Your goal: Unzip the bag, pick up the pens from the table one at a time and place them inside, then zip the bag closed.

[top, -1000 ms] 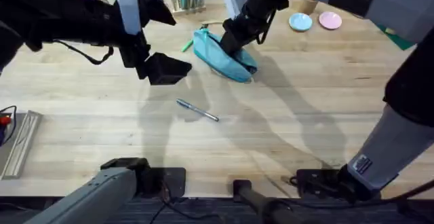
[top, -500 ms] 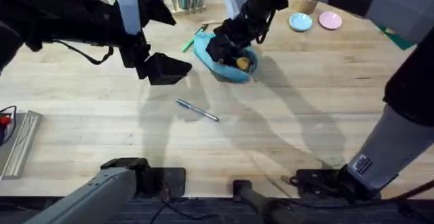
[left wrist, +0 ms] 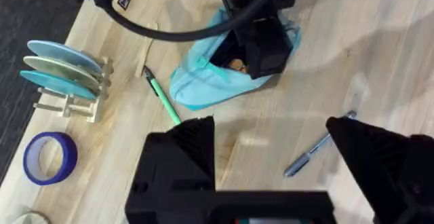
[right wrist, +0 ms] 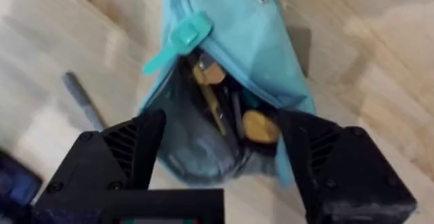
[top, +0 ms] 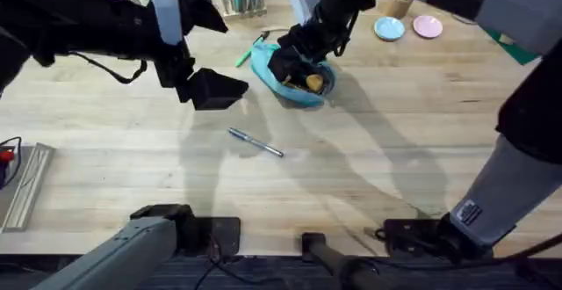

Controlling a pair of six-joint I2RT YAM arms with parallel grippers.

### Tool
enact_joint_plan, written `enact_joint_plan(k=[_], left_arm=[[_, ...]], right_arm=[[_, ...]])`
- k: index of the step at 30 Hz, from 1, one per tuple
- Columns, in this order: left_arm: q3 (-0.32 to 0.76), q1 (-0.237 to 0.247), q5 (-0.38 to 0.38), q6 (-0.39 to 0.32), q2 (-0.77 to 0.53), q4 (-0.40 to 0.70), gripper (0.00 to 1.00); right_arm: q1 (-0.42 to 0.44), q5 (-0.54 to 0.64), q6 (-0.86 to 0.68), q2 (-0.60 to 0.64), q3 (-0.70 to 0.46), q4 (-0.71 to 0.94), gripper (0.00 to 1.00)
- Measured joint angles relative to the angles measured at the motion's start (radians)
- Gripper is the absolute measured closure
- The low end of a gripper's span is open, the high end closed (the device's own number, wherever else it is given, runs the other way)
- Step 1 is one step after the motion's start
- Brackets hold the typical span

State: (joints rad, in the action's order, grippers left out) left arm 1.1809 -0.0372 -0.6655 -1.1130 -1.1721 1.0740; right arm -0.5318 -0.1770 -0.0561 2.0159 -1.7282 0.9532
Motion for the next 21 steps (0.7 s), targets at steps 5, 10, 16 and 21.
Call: enact_joint_plan(k=[5,10,16,21], left_arm=[[0.0,0.0,0.0,0.0,0.0,0.0,0.008],[0.0,0.0,0.0,0.0,0.0,0.0,0.007],[0.0,0.0,0.0,0.0,0.0,0.0,0.007],[0.0,0.0,0.0,0.0,0.0,0.0,0.008]], right_arm=[[0.0,0.006,-0.001,0.0,-0.109,0.142,0.003],[0.0,0.073,-0.005,-0.001,-0.269,0.259,0.003],[0.0,0.177,-0.008,-0.001,-0.408,0.366,0.003],[0.0,0.247,-0.014,-0.001,-0.478,0.438,0.003]])
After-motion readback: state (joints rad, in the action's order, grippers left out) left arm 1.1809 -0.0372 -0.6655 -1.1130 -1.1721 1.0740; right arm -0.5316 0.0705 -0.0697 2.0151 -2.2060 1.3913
